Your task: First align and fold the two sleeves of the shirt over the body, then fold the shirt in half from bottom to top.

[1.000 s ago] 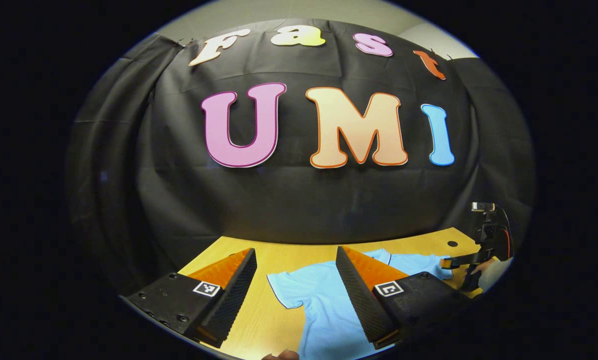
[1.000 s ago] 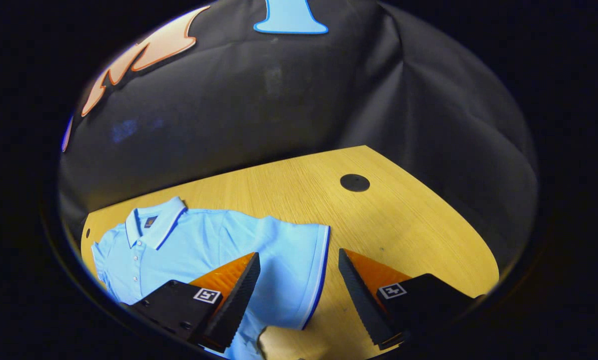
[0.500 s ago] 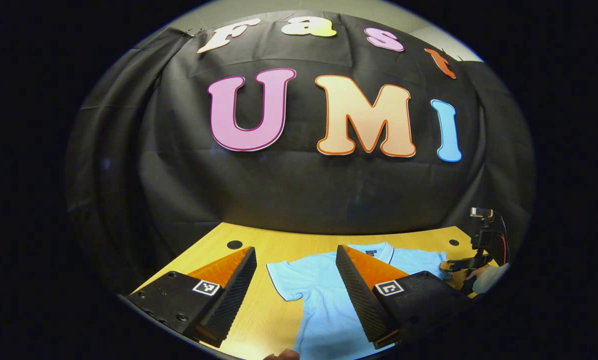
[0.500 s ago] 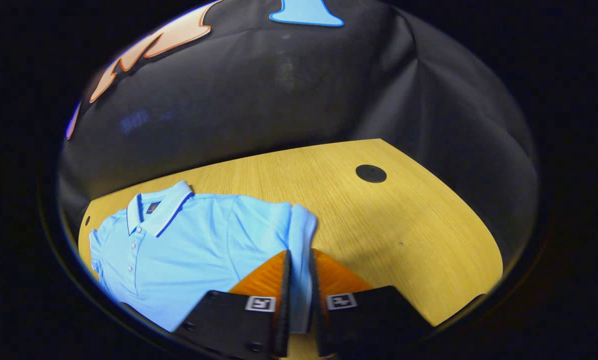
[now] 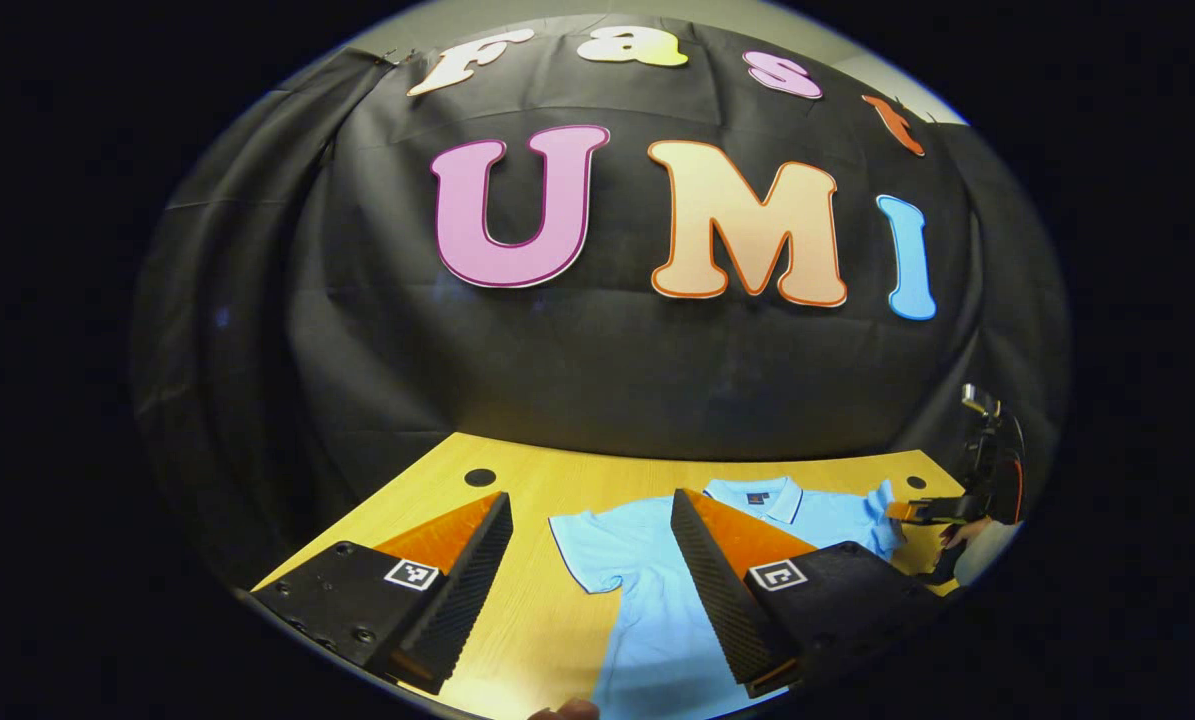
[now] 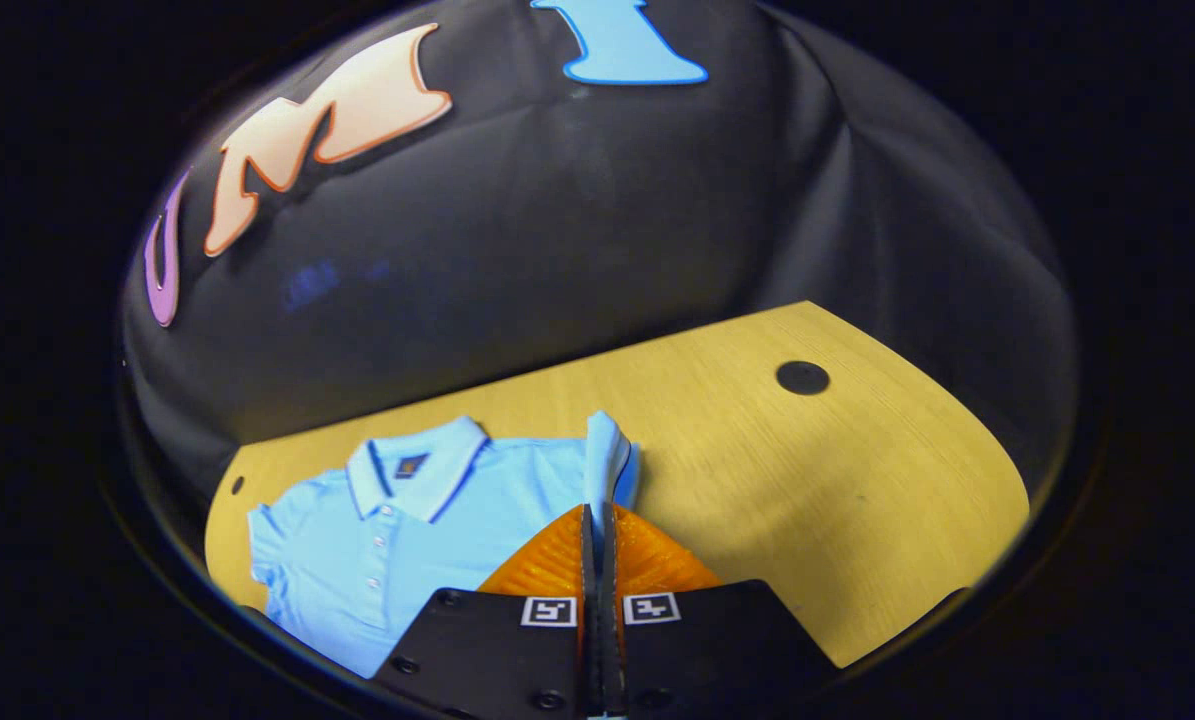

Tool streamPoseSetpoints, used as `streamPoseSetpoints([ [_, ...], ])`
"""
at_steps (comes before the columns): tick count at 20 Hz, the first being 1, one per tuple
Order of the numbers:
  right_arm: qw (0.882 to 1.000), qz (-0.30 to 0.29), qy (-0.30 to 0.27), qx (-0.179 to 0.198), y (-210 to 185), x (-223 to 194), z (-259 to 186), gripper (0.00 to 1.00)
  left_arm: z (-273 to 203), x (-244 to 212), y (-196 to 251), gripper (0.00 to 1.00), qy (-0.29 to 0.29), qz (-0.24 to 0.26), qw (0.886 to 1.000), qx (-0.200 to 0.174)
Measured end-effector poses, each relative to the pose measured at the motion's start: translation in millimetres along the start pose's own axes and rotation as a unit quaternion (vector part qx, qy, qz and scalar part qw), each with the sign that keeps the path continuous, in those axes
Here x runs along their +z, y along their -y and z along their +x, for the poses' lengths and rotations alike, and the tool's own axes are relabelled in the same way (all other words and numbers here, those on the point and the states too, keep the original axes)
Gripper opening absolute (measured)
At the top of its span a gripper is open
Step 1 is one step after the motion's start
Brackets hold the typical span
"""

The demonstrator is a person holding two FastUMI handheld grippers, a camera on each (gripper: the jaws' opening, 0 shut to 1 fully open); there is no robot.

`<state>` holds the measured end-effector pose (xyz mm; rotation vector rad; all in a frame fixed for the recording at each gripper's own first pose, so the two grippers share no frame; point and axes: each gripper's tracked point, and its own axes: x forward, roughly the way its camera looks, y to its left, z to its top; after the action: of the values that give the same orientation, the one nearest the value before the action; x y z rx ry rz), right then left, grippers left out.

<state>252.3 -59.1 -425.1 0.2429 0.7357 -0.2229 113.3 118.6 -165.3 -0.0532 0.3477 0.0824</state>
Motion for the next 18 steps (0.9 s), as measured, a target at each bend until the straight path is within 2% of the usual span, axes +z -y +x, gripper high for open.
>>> streamPoseSetpoints([
  [5, 0.998, 0.004, -0.008, 0.055, -68.1, -21.5, 7.4, 0.03, 6.0, -13.0, -5.1, 0.96, -0.013, 0.005, 1.000, 0.007],
  [9, 0.997, -0.020, -0.044, 0.057, -82.2, -59.5, 22.2, 0.02, 24.7, -32.9, -10.4, 0.96, -0.033, -0.006, 0.999, 0.017],
  [10, 0.996, -0.024, -0.048, 0.068, -88.5, -61.0, 23.7, 0.03, 31.6, -39.4, -11.7, 0.96, -0.039, -0.006, 0.999, 0.020],
  [11, 0.996, -0.031, -0.049, 0.073, -91.0, -64.3, 20.6, 0.09, 40.6, -46.6, -12.5, 0.96, -0.043, -0.007, 0.999, 0.022],
  [14, 0.994, -0.073, -0.031, 0.076, -85.4, -55.9, 2.6, 1.00, 67.2, -62.1, -8.7, 0.96, -0.051, -0.008, 0.998, 0.018],
  [15, 0.993, -0.085, -0.021, 0.073, -82.0, -49.9, -6.8, 0.99, 75.8, -67.6, -8.4, 0.96, -0.053, -0.006, 0.998, 0.017],
  [16, 0.993, -0.089, -0.011, 0.074, -80.2, -43.1, -18.8, 0.94, 86.0, -71.7, -6.2, 0.96, -0.053, -0.001, 0.998, 0.015],
  [18, 0.992, -0.096, 0.010, 0.077, -74.9, -31.0, -43.3, 0.95, 106.4, -77.8, -3.6, 0.96, -0.050, 0.009, 0.999, 0.014],
])
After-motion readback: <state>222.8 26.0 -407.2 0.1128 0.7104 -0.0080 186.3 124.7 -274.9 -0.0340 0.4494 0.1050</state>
